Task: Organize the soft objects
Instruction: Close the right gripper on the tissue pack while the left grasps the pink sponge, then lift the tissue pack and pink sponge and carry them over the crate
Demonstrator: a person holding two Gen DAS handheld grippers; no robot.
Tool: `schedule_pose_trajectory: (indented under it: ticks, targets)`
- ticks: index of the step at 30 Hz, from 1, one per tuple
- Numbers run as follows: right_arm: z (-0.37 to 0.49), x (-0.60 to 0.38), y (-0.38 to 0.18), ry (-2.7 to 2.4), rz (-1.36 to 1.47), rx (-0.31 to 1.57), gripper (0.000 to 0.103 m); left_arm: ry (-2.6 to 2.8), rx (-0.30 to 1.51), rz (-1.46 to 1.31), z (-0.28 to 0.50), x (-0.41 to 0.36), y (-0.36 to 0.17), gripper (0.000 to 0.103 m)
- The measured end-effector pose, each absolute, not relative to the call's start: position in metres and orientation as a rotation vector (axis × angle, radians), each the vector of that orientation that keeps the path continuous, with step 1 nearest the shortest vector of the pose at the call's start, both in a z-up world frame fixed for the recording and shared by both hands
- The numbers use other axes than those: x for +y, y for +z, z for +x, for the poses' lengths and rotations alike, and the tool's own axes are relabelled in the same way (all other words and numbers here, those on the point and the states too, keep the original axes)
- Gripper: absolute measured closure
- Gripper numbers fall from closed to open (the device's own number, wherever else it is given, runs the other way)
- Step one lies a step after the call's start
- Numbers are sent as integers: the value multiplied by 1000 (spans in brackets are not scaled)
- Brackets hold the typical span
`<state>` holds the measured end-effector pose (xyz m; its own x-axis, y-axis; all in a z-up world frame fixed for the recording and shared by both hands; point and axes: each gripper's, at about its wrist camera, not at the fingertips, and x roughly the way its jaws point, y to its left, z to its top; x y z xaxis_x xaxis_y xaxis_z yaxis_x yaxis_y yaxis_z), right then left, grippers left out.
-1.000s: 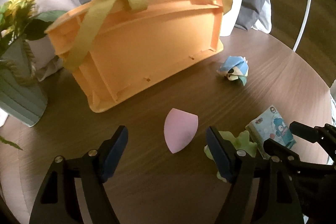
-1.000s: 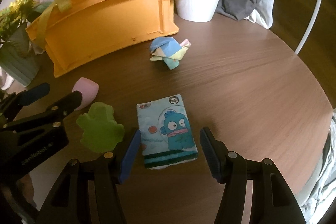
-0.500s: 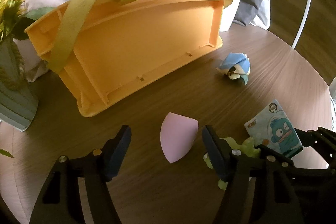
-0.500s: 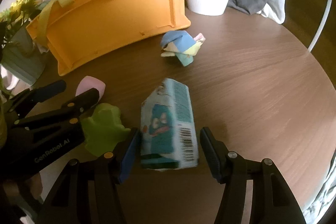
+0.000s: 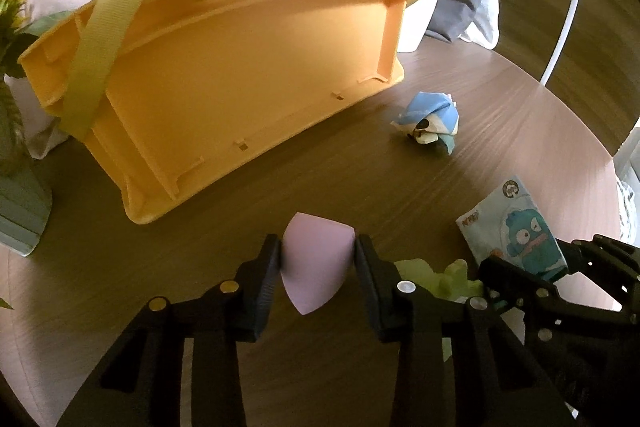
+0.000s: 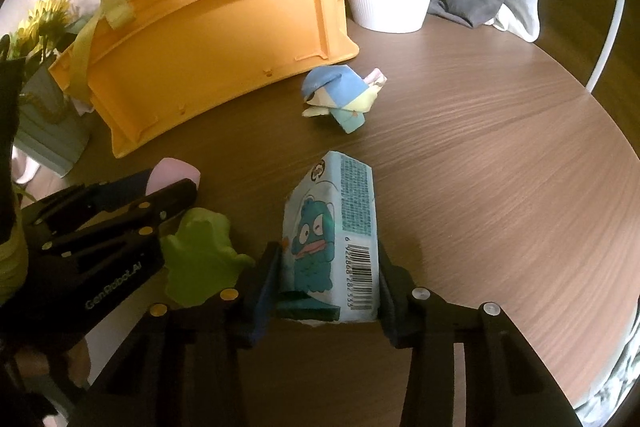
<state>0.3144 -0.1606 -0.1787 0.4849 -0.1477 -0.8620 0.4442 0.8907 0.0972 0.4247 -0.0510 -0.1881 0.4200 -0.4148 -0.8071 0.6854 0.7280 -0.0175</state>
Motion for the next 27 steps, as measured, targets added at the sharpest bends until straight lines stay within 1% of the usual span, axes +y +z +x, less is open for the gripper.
schedule_pose_trajectory:
  ticks: [6, 27]
  targets:
    - [313, -163, -176, -374, 323, 989, 62, -705, 861, 359, 417, -50, -180, 66]
    - [305, -169, -145, -295, 287, 891, 62, -587, 837, 244, 389, -35, -142, 67]
